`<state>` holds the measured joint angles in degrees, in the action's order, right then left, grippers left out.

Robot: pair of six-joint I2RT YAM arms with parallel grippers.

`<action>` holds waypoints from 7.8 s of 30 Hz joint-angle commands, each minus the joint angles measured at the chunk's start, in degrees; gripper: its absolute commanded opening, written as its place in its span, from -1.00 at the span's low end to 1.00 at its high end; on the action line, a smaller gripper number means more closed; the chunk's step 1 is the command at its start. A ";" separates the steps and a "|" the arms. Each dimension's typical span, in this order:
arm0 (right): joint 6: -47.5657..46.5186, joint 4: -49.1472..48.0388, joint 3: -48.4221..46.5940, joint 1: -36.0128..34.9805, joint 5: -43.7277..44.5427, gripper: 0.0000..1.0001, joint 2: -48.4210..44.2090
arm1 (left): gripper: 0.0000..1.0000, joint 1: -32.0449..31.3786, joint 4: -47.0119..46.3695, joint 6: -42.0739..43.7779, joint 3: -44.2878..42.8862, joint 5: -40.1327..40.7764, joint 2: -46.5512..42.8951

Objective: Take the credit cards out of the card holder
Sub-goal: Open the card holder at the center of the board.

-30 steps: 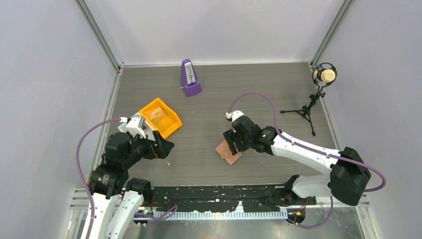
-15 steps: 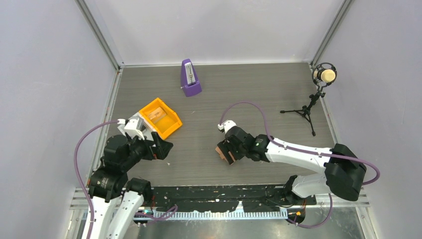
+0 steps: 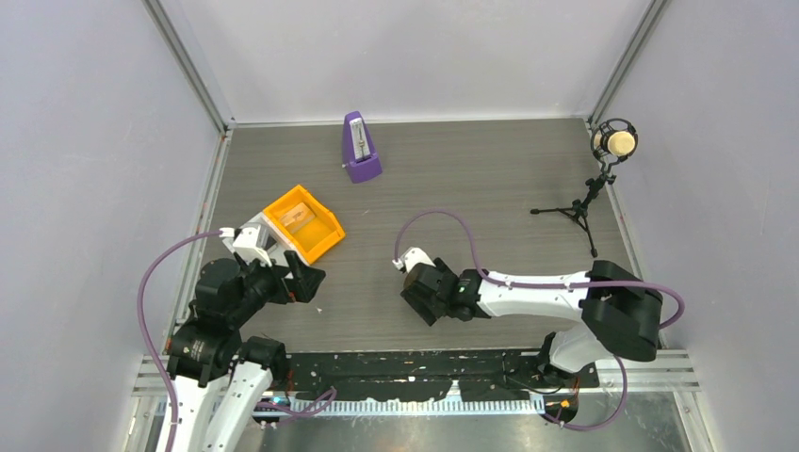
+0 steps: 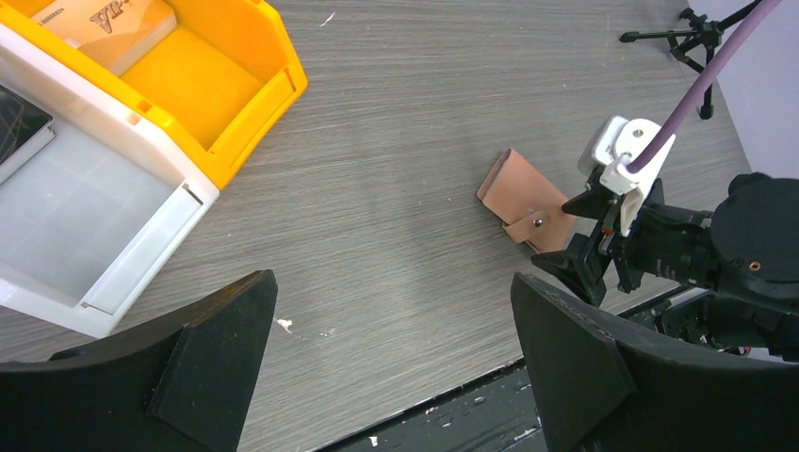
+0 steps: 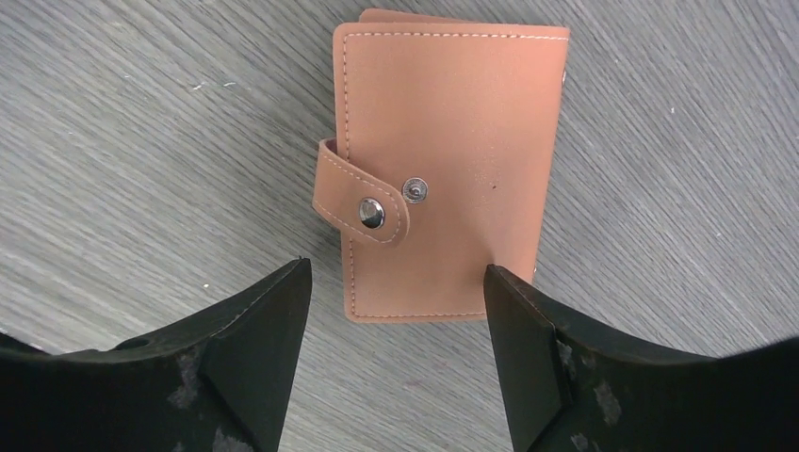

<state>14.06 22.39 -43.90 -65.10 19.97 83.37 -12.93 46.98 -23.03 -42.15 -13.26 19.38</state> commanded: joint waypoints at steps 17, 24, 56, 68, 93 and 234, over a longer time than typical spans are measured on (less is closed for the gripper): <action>5.61 -3.92 1.13 -1.60 6.06 -0.89 -8.18 | 0.98 0.27 -1.62 0.80 0.49 1.30 -0.37; 6.54 -4.76 0.74 -1.59 5.49 -0.89 -10.36 | 0.93 0.30 -1.15 -0.60 -0.84 0.49 2.00; 1.55 -2.64 -1.74 -1.56 11.16 -0.55 4.84 | 0.98 0.36 -2.40 -0.09 1.37 -0.06 0.29; 5.43 -6.98 -0.56 -1.52 1.49 -0.89 -1.11 | 0.98 0.31 -1.57 -0.57 1.11 1.35 0.97; 15.25 -10.96 2.27 2.81 -10.00 -0.90 -13.42 | 0.87 -14.97 -14.87 -13.32 6.31 0.95 15.51; 13.27 -15.73 6.55 10.16 -15.40 0.42 -13.29 | -1.00 -36.64 -50.22 -16.33 7.79 3.01 56.58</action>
<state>27.90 12.80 -38.52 -54.33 1.58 68.88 -49.39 0.03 -38.41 -34.92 -9.17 77.97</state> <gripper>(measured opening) 0.708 0.055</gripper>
